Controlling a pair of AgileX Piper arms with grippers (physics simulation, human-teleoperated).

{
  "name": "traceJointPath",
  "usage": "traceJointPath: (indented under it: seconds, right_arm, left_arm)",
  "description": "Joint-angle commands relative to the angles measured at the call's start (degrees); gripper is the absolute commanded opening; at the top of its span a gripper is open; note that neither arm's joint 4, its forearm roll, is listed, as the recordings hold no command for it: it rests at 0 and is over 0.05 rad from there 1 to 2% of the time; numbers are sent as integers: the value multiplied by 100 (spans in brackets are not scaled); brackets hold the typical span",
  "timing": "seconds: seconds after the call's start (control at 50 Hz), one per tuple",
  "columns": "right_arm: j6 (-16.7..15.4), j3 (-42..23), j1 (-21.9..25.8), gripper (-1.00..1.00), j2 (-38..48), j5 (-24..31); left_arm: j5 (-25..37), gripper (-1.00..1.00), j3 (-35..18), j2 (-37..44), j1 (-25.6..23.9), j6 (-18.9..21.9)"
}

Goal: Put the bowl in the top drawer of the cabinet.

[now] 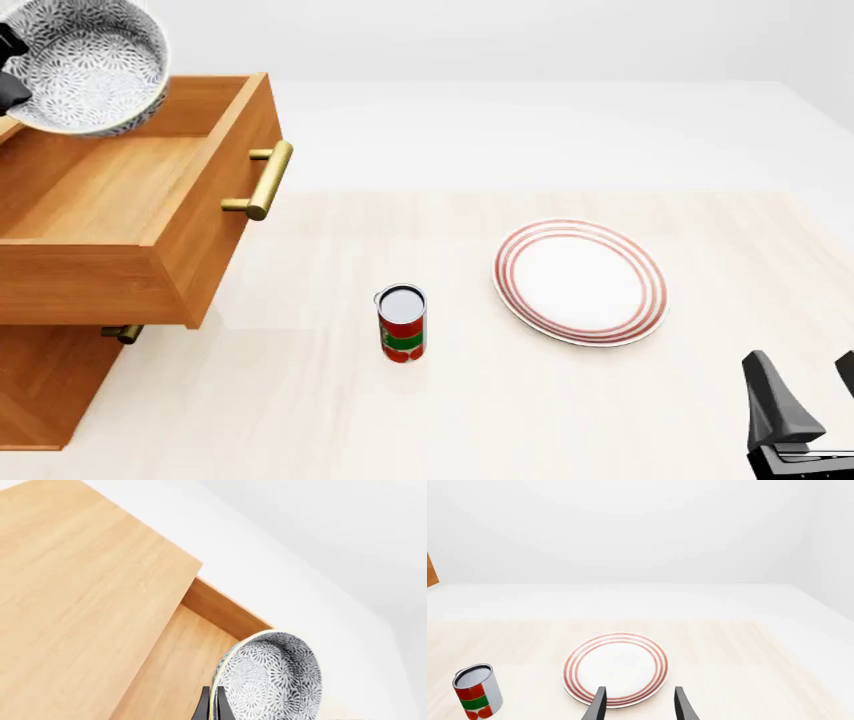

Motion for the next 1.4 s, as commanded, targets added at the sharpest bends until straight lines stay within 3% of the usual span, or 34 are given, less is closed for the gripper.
traceJointPath:
  seconds: [0.02,1.4]
  right_arm:
    - [-1,0,-1,100,0,0]
    - [0,0,1,100,-1,0]
  left_arm:
    - [34,-100,-79,121,12,122]
    - [196,-100,-220,649,97,434]
